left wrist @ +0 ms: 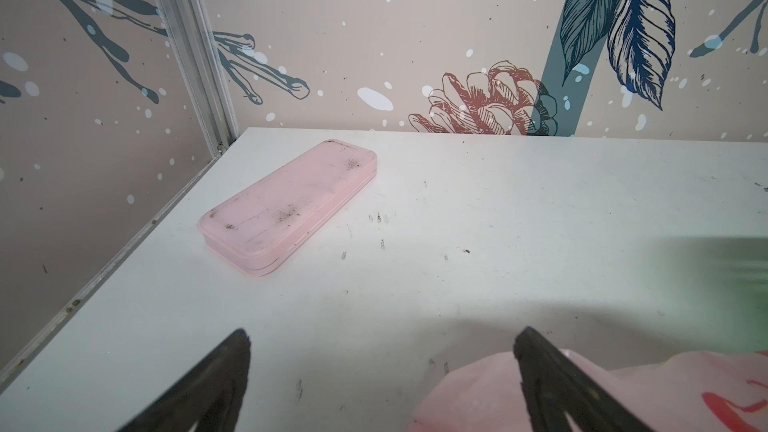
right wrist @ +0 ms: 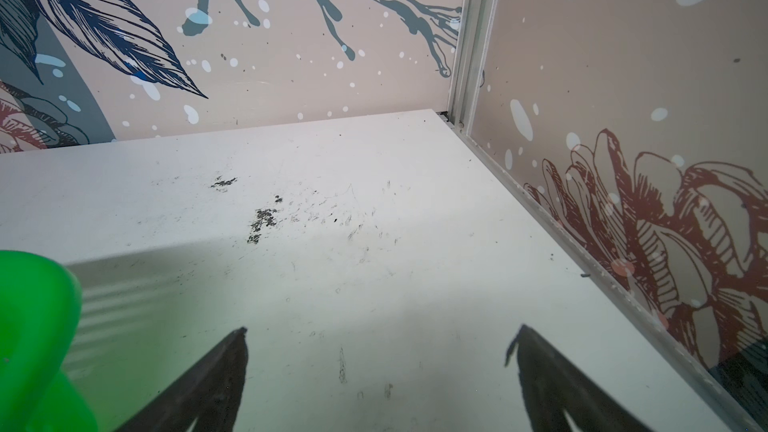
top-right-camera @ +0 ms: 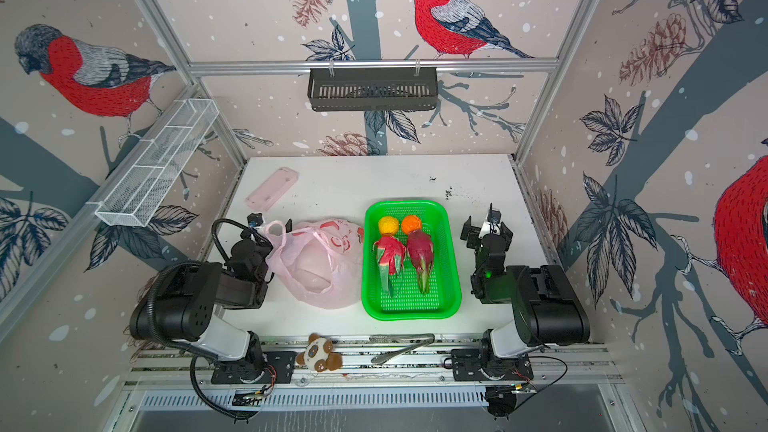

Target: Untie the knot of the plastic bag and take out the fruit

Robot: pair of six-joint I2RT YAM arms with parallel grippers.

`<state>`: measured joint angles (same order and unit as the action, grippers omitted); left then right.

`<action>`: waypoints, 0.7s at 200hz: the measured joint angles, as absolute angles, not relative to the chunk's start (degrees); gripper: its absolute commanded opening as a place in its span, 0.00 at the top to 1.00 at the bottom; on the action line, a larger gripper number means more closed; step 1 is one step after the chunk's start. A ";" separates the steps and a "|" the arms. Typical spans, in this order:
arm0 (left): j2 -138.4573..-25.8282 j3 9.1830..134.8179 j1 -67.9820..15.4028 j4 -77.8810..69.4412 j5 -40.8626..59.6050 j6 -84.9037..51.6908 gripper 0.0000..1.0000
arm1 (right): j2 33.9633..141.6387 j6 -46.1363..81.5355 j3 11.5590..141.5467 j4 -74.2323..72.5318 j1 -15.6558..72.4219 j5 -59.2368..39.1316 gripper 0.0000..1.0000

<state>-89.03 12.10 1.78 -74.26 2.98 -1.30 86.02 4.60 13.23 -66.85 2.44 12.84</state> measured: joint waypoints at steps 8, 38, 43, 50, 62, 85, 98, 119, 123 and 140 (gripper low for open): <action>-89.03 12.10 1.76 -74.26 2.98 -1.30 0.02 | 86.02 4.60 13.23 -66.85 2.44 12.84 0.00; -89.03 12.10 1.72 -74.26 2.98 -1.30 0.02 | 86.02 4.60 13.28 -66.85 2.22 12.43 0.01; -89.03 12.10 1.72 -74.26 2.98 -1.30 0.02 | 86.02 4.60 13.28 -66.85 2.22 12.40 0.01; -89.03 12.10 1.72 -74.26 2.98 -1.30 0.02 | 86.04 4.60 13.28 -66.83 2.22 12.40 0.00; -89.03 12.10 1.72 -74.26 2.98 -1.30 0.02 | 86.04 4.60 13.28 -66.83 2.17 12.38 0.00; -89.03 12.10 1.72 -74.26 2.98 -1.30 0.02 | 86.04 4.60 13.28 -66.83 2.09 12.21 0.00; -89.03 12.10 1.72 -74.26 2.98 -1.30 0.02 | 86.04 4.60 13.28 -66.83 2.07 12.21 0.00; -89.03 12.10 1.72 -74.26 2.98 -1.30 0.02 | 86.04 4.60 13.28 -66.83 2.07 12.21 0.00; -89.03 12.10 1.72 -74.26 2.98 -1.30 0.02 | 86.04 4.60 13.28 -66.83 2.07 12.21 0.01; -89.03 12.10 1.72 -74.26 2.98 -1.30 0.02 | 86.04 4.60 13.30 -66.83 2.07 12.21 0.01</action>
